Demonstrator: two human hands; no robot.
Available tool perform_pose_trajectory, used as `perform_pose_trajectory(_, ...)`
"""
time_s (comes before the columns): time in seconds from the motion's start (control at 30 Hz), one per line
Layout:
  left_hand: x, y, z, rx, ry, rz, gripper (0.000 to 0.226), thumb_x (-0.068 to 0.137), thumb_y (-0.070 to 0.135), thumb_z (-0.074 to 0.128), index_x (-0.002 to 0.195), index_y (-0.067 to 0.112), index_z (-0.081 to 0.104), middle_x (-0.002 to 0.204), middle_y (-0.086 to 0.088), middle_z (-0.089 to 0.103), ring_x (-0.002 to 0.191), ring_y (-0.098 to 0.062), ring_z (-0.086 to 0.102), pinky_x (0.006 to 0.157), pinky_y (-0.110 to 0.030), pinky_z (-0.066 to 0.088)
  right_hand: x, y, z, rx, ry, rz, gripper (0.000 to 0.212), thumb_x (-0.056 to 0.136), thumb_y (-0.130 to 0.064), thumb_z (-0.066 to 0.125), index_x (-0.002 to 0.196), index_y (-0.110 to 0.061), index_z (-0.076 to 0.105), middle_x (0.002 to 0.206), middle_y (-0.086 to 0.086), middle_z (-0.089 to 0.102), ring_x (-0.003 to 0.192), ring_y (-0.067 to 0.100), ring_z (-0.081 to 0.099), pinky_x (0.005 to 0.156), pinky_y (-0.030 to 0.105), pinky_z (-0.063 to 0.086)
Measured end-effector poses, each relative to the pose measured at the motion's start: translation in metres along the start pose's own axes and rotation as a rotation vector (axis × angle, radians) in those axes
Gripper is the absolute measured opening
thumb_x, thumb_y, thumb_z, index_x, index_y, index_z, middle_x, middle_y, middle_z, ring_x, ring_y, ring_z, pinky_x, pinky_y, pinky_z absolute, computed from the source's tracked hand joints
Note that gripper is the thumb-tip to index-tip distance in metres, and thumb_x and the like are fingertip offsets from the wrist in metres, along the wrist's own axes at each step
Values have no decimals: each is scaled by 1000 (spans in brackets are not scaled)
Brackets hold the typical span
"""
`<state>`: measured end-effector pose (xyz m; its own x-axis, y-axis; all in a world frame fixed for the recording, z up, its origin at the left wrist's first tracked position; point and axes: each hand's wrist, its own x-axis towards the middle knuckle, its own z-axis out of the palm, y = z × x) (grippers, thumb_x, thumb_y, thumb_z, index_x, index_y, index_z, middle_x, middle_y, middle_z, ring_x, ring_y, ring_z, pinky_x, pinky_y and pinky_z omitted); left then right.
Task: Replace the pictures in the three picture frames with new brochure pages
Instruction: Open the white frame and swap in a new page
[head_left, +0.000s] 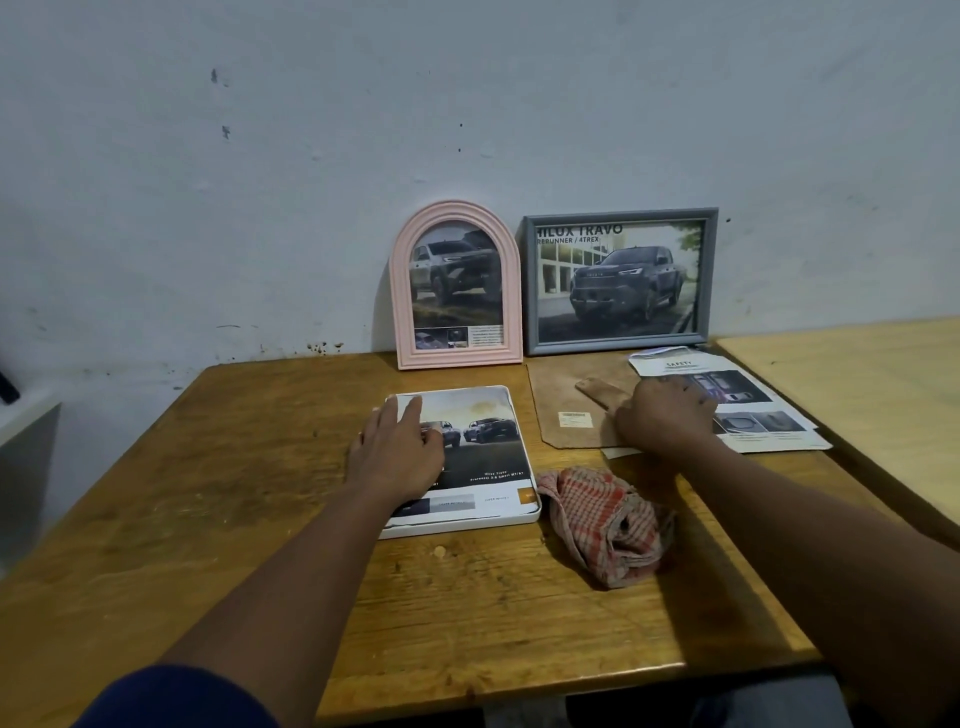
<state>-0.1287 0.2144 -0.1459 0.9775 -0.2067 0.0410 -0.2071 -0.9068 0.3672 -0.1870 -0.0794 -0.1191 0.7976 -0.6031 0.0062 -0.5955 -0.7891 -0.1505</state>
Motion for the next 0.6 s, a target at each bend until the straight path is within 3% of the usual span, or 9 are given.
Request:
perform_pose_trajectory(0.1, 1, 0, 0, -38, 13, -8, 59, 106, 47, 32, 161, 30, 17, 170, -3, 8, 155, -29, 4, 122, -54, 13, -6, -1, -2, 115, 5, -31, 74, 87, -56, 59, 139, -5, 45, 143, 23, 40, 129, 40, 43, 103, 50, 41)
perform_pose_trajectory(0.27, 1, -3, 1, -142, 50, -14, 58, 106, 47, 33, 159, 29, 22, 169, -3, 14, 155, -29, 10, 122, -55, 17, -18, 3, -7, 248, 48, -84, 75, 85, -58, 61, 136, -6, 44, 139, 19, 37, 117, 37, 53, 95, 47, 47)
perform_pose_trajectory(0.47, 0, -10, -3, -230, 31, 0, 57, 106, 48, 33, 159, 28, 25, 168, -3, 19, 154, -28, 15, 122, -54, 20, -31, 9, -19, 372, 179, -175, 57, 95, -50, 49, 133, -7, 51, 139, 20, 41, 116, 38, 54, 95, 48, 50)
perform_pose_trajectory(0.6, -5, -9, -9, -305, 10, 3, 56, 107, 44, 35, 159, 24, 28, 167, -3, 21, 153, -26, 19, 122, -49, 21, -42, -5, -30, 394, 151, -256, 57, 95, -49, 48, 135, -9, 53, 141, 17, 43, 120, 33, 51, 93, 43, 49)
